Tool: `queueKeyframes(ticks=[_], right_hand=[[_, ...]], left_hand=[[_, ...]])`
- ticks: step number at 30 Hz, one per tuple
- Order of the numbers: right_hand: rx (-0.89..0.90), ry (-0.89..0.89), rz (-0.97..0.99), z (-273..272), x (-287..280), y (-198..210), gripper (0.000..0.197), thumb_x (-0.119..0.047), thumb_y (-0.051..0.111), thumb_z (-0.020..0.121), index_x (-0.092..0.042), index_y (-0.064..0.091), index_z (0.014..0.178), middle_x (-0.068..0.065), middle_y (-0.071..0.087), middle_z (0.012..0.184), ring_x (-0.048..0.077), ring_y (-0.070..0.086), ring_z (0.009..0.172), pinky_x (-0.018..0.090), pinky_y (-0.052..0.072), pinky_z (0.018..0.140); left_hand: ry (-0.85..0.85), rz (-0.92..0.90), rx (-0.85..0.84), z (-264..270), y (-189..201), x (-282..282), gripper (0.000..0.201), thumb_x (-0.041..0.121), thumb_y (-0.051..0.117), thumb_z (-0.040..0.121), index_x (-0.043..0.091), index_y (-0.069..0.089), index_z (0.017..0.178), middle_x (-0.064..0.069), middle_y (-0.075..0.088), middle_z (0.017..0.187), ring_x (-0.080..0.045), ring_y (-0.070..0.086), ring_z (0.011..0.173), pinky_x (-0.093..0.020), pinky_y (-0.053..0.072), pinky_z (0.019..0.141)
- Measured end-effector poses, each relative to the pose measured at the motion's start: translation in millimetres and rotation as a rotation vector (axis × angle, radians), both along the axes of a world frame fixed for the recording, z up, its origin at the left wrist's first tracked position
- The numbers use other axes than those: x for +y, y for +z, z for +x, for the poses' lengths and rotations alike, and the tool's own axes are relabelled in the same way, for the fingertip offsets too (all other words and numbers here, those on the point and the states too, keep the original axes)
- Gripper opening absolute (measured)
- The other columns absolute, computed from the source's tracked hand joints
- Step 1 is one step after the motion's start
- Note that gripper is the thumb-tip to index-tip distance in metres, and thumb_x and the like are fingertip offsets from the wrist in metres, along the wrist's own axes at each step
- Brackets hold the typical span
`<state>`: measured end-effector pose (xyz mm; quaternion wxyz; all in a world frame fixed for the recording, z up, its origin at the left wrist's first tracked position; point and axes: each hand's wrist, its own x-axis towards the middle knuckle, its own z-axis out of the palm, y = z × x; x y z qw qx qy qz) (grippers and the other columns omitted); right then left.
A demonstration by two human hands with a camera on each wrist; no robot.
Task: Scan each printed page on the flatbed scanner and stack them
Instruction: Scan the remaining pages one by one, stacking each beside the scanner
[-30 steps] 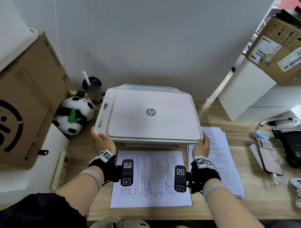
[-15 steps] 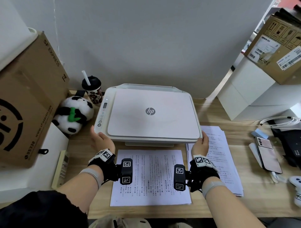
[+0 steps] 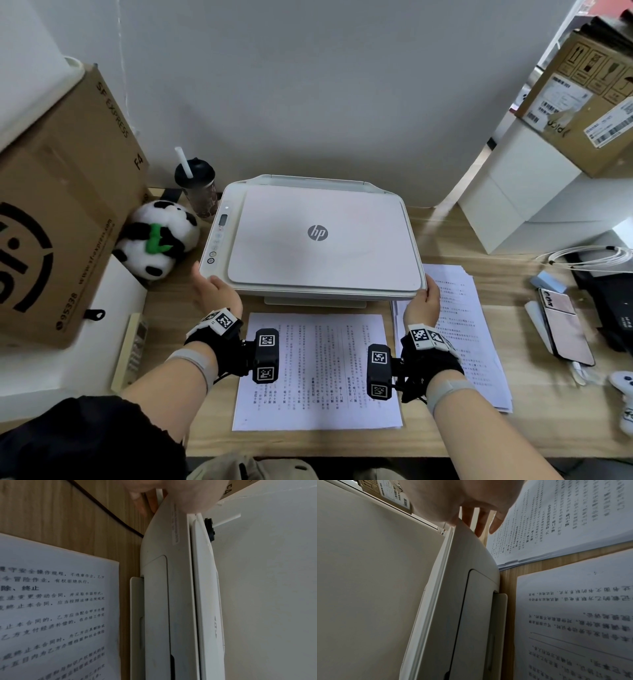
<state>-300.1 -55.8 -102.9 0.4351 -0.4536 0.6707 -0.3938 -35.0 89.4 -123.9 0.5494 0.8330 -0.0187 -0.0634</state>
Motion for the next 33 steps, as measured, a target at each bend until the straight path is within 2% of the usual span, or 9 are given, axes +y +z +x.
queueKeyframes(ticks=[12, 18, 22, 25, 30, 33], right_hand=[[-0.014, 0.012, -0.007, -1.2, -1.6, -1.0, 0.039, -0.009, 0.030, 0.101, -0.013, 0.047, 0.135, 0.010, 0.053, 0.134, 0.030, 0.049, 0.120, 0.024, 0.035, 0.086], [0.005, 0.025, -0.007, -1.5, -2.1, -0.6, 0.038, -0.011, 0.031, 0.101, -0.014, 0.048, 0.135, 0.011, 0.053, 0.135, 0.030, 0.048, 0.122, 0.032, 0.037, 0.097], [-0.011, 0.026, 0.003, -2.1, -2.1, 1.8, 0.038, -0.013, 0.031, 0.102, -0.014, 0.047, 0.136, 0.009, 0.052, 0.135, 0.029, 0.048, 0.122, 0.027, 0.037, 0.089], [-0.012, 0.027, 0.011, -2.6, -2.8, 1.9, 0.038, -0.012, 0.031, 0.102, -0.015, 0.047, 0.136, 0.010, 0.052, 0.135, 0.029, 0.048, 0.122, 0.028, 0.036, 0.092], [-0.010, 0.028, 0.011, -4.1, -5.1, 3.4, 0.038, -0.009, 0.033, 0.100, -0.013, 0.049, 0.134, 0.010, 0.053, 0.135, 0.029, 0.048, 0.122, 0.026, 0.035, 0.090], [-0.016, 0.027, 0.013, -5.1, -6.9, 5.1, 0.037, -0.006, 0.035, 0.098, -0.011, 0.052, 0.131, 0.010, 0.054, 0.134, 0.029, 0.049, 0.122, 0.026, 0.036, 0.091]], left_hand=[[-0.029, -0.017, 0.017, 1.6, 0.5, 1.2, 0.048, 0.007, 0.031, 0.097, 0.012, 0.031, 0.145, -0.018, 0.043, 0.142, -0.036, 0.043, 0.126, -0.039, 0.033, 0.105], [-0.027, -0.016, 0.016, 1.4, 1.1, 1.7, 0.048, 0.007, 0.031, 0.098, 0.012, 0.031, 0.145, -0.020, 0.042, 0.141, -0.036, 0.042, 0.127, -0.038, 0.032, 0.104], [-0.032, -0.041, 0.046, 3.6, 1.5, 1.1, 0.048, 0.006, 0.030, 0.097, 0.012, 0.030, 0.145, -0.020, 0.037, 0.144, -0.035, 0.039, 0.130, -0.038, 0.031, 0.106], [-0.025, -0.027, 0.071, 9.8, 0.8, 1.2, 0.048, 0.003, 0.031, 0.096, 0.010, 0.034, 0.143, -0.019, 0.039, 0.143, -0.035, 0.040, 0.129, -0.039, 0.033, 0.107], [-0.046, 0.008, 0.088, 17.7, 1.2, 2.2, 0.049, 0.000, 0.033, 0.093, 0.009, 0.039, 0.140, -0.021, 0.044, 0.140, -0.035, 0.043, 0.128, -0.040, 0.034, 0.108], [-0.035, 0.069, 0.086, 15.0, 4.3, 2.4, 0.047, 0.002, 0.033, 0.095, 0.008, 0.039, 0.141, -0.023, 0.041, 0.141, -0.036, 0.041, 0.129, -0.039, 0.033, 0.107]])
